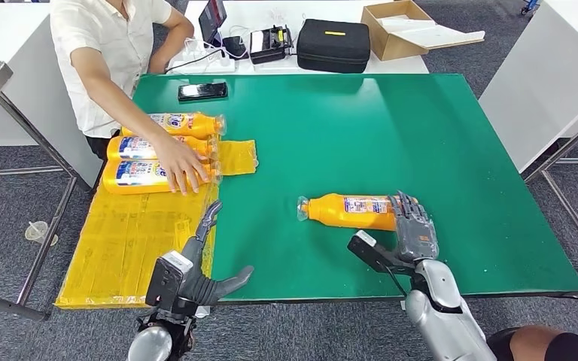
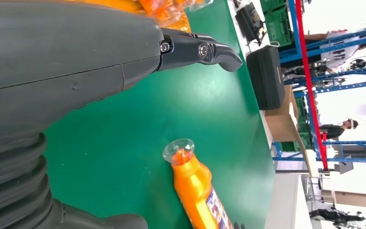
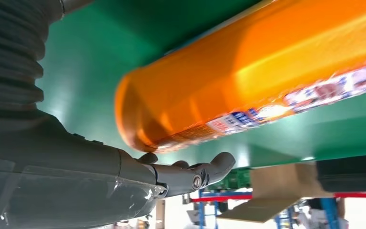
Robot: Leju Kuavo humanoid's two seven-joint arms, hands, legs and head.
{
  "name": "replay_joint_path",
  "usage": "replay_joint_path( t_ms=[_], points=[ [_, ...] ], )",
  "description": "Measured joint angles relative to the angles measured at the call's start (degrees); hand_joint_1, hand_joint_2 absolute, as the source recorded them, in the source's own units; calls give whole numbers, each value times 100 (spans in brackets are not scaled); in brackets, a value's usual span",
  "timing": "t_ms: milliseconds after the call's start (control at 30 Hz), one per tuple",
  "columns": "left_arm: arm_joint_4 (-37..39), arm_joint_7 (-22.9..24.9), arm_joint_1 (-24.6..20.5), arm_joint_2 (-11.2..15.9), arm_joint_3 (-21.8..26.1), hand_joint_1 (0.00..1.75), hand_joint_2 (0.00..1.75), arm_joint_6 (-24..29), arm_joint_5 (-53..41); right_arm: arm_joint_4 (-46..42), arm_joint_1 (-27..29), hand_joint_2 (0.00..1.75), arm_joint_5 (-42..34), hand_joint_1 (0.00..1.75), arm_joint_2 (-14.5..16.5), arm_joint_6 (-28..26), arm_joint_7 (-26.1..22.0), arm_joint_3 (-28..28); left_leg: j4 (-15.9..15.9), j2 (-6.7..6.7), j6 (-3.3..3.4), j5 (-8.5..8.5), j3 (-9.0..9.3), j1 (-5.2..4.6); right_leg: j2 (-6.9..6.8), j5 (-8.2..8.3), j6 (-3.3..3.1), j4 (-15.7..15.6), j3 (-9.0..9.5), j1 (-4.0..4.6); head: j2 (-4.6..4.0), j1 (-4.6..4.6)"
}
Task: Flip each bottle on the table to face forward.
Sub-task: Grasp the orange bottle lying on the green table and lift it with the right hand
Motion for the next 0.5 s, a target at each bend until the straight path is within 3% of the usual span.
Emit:
replay_joint_path(
  t_ms=[333, 500],
  points=[
    [115, -54, -100, -51, 24, 0, 175, 56, 84, 780, -987, 175, 246, 0, -80, 215, 115, 635, 1, -2, 3, 5, -2, 0, -2, 2, 3, 1, 1, 0, 0, 0],
    [195, -72, -211, -51, 69, 0, 175, 83, 109, 1085, -1314, 175, 211, 0, -51, 57, 98, 828, 1, -3, 3, 5, -3, 0, -2, 2, 3, 1, 0, 0, 0, 1]
  ],
)
